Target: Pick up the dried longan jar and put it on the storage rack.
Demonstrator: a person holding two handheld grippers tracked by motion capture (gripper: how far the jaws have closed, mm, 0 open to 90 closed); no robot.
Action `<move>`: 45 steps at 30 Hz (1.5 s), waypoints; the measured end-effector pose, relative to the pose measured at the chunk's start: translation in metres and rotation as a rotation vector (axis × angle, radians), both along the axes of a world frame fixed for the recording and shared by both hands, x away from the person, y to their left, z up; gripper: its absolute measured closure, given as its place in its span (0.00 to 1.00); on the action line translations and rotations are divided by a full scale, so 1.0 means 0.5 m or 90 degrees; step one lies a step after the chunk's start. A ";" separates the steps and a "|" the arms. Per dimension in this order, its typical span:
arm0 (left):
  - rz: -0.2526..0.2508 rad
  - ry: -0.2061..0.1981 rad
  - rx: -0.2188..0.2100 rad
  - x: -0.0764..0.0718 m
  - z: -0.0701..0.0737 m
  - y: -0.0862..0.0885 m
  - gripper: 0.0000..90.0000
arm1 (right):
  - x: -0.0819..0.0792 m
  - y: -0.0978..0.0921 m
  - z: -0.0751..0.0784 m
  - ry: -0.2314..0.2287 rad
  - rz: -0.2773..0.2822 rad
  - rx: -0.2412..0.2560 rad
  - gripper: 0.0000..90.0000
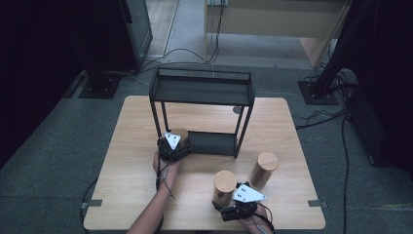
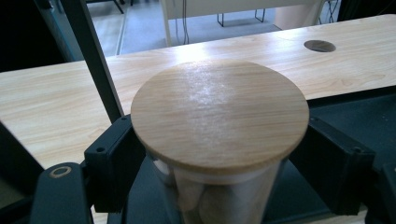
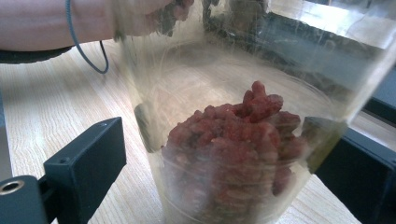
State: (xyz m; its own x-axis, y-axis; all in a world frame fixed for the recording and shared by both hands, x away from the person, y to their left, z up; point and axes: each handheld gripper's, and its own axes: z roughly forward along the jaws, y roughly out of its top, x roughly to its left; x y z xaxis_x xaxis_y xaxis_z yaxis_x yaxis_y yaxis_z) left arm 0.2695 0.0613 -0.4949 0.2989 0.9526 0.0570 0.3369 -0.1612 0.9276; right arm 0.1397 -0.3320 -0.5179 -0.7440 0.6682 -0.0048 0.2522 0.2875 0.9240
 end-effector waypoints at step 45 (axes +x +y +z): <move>-0.080 0.012 0.007 -0.081 -0.003 0.069 0.22 | -0.002 0.001 0.001 -0.002 -0.010 -0.002 0.06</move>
